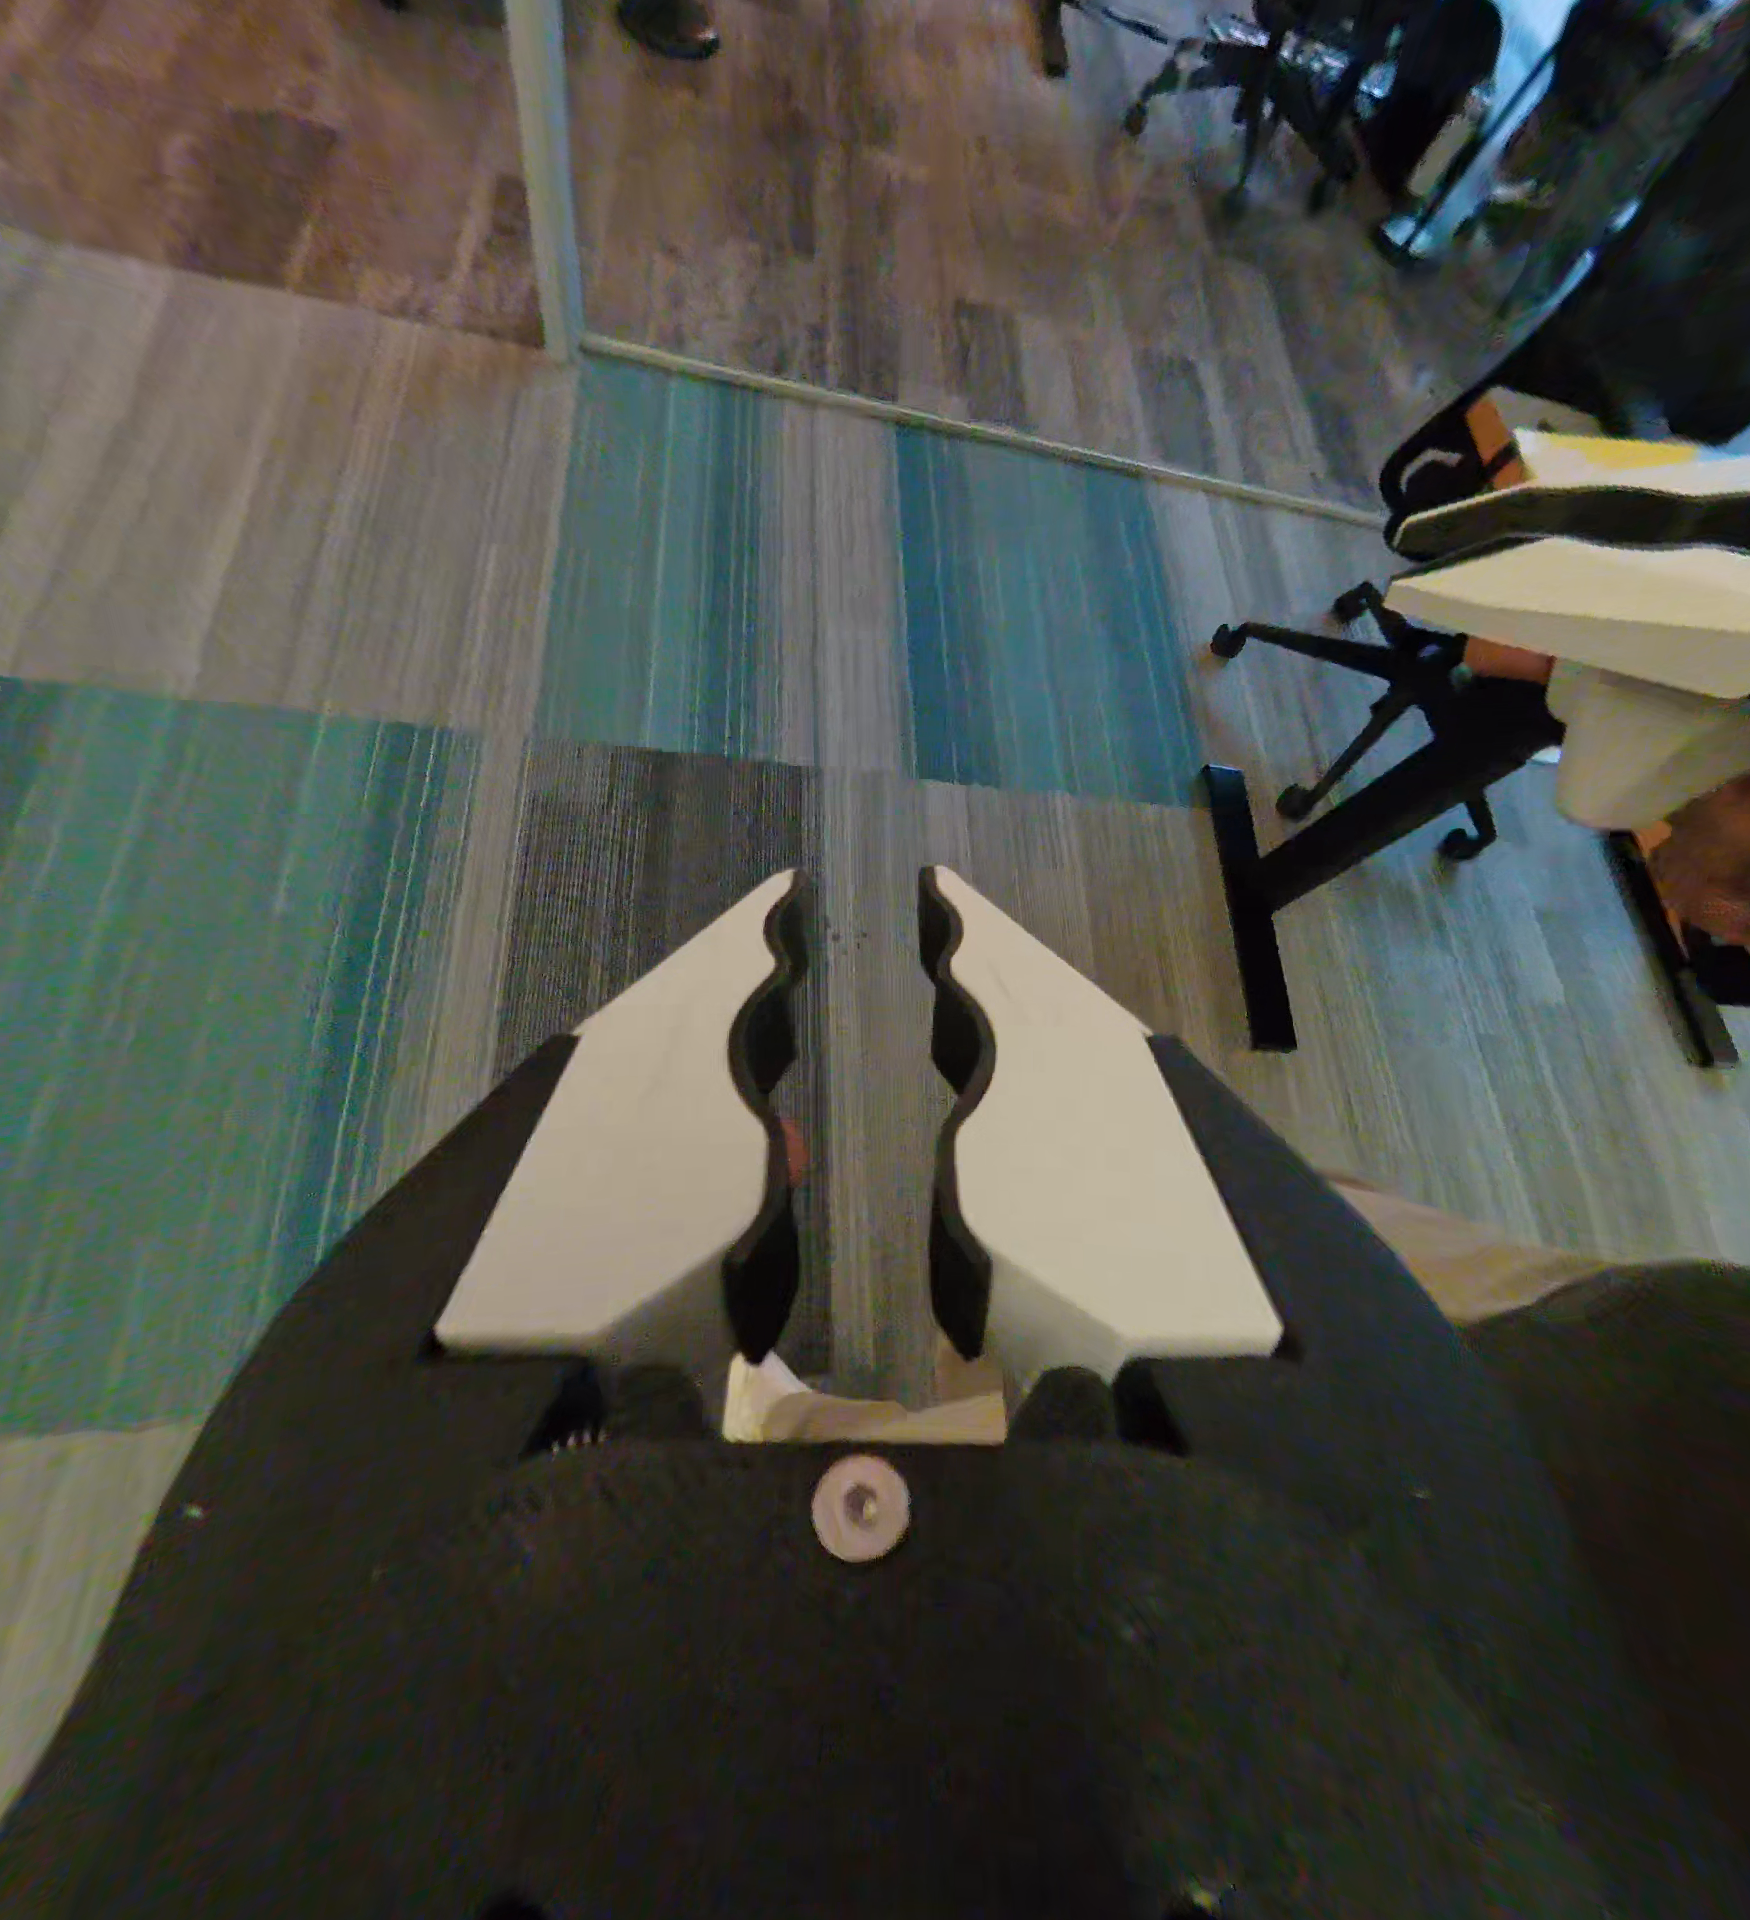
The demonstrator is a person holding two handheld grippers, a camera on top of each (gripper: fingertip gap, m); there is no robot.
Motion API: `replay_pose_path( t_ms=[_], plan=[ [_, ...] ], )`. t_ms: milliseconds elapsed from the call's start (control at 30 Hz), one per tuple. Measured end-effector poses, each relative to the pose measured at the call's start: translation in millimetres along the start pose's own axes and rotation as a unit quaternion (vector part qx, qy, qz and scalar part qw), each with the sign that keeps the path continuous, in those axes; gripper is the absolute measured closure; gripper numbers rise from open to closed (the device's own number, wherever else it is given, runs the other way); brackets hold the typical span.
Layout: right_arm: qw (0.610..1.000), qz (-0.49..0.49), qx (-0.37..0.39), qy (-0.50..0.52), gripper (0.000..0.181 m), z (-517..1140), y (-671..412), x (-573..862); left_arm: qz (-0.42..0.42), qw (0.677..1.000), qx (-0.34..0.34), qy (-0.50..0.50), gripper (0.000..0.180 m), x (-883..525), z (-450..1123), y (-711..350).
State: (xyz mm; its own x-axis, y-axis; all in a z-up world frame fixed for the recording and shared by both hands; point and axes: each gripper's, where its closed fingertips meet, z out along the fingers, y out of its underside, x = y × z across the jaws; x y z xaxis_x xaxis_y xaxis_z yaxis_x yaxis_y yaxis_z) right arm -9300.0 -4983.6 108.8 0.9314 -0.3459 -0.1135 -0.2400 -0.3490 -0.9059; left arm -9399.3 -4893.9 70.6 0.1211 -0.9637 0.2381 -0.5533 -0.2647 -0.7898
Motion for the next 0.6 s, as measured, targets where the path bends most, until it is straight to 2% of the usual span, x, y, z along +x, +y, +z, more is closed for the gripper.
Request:
replay_pose_path(
  t_ms=[100, 200, 400, 467, 567, 600],
  plan=[
    [0.999, 0.026, 0.03, 0.013, 0.158, 69, -46, 50, 0.046, 0.997, -0.007, 0.061, 0.156, -39, 60, -79],
    [0.997, 0.063, 0.037, 0.028, 0.157, 150, -55, 115, 0.063, 0.995, -0.013, 0.075, 0.151, -93, 141, -133],
    [0.992, 0.124, -0.024, -0.019, 0.146, 323, -71, 256, -0.023, 0.998, -0.015, 0.055, 0.151, -199, 309, -244],
    [0.988, 0.146, -0.018, -0.046, 0.142, 376, -120, 304, -0.045, 0.997, -0.023, 0.058, 0.148, -225, 354, -295],
    [0.985, 0.146, 0.012, -0.087, 0.14, 452, -230, 368, -0.024, 0.998, -0.006, 0.051, 0.143, -267, 411, -387],
    [0.986, 0.136, 0.021, -0.095, 0.14, 478, -267, 390, -0.013, 0.999, -0.02, 0.049, 0.141, -282, 430, -411]
  ],
)
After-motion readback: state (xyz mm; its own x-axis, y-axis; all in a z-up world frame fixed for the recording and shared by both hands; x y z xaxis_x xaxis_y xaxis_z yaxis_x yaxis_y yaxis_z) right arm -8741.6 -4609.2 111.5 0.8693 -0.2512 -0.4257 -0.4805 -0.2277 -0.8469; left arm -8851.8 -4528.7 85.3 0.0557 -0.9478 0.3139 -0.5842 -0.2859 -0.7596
